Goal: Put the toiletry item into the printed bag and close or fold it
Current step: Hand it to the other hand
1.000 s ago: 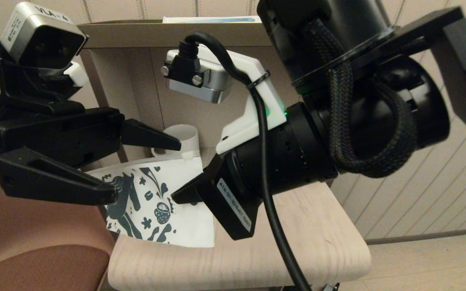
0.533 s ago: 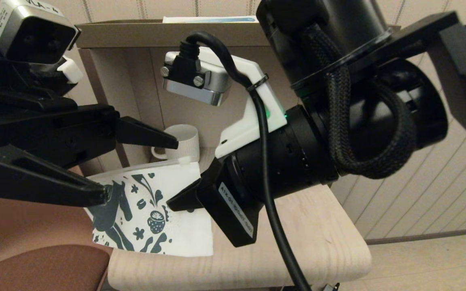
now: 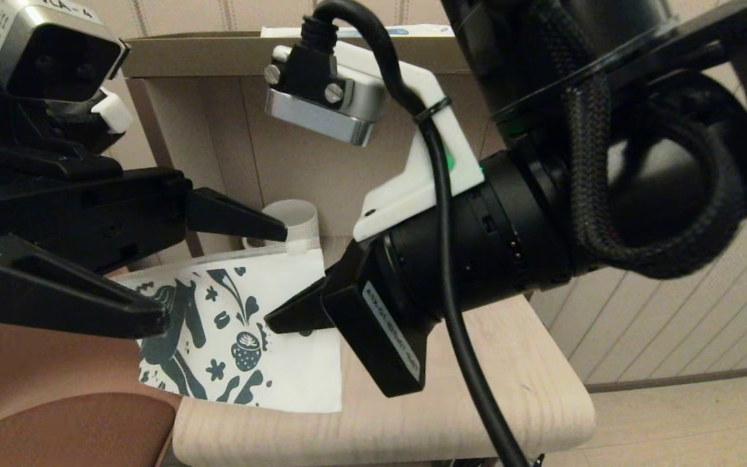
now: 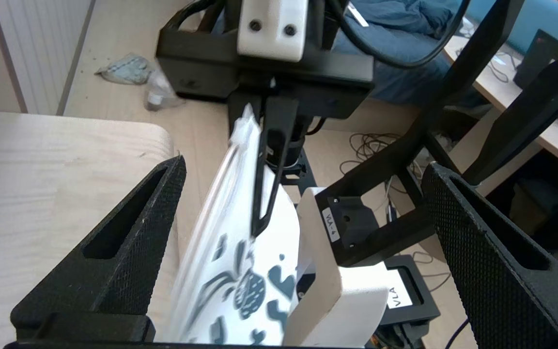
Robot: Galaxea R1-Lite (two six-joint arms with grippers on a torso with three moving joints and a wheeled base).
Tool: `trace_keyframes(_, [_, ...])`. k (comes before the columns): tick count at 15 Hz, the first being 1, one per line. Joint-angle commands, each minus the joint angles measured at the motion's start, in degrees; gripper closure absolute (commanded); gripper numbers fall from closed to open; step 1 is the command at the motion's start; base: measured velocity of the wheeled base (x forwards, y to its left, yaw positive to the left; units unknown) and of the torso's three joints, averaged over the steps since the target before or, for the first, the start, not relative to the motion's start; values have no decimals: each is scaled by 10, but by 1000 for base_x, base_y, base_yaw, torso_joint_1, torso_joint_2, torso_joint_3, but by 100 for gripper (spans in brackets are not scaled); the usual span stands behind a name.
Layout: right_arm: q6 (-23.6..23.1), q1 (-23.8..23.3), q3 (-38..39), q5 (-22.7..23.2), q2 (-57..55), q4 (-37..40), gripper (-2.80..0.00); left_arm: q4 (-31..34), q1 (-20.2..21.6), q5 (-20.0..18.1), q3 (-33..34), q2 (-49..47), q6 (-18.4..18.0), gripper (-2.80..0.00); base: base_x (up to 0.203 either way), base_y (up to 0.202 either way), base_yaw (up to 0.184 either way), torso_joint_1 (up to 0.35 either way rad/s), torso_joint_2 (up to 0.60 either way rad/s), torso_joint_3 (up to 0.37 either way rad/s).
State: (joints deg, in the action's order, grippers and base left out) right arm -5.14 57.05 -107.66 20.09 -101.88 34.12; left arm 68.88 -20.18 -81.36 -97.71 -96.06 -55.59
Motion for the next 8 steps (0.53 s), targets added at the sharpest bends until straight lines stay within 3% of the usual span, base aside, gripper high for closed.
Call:
trace_keyframes(1, [0,4,5,1,3,2,0,4,0,-5,-3,-5,-2,-280,0,0,0,0,0,0])
trace_keyframes(8, [13,8,7,25,5,-17,0,5,0,-6,-1,-3,-3,-280,0,0,0,0,0,0])
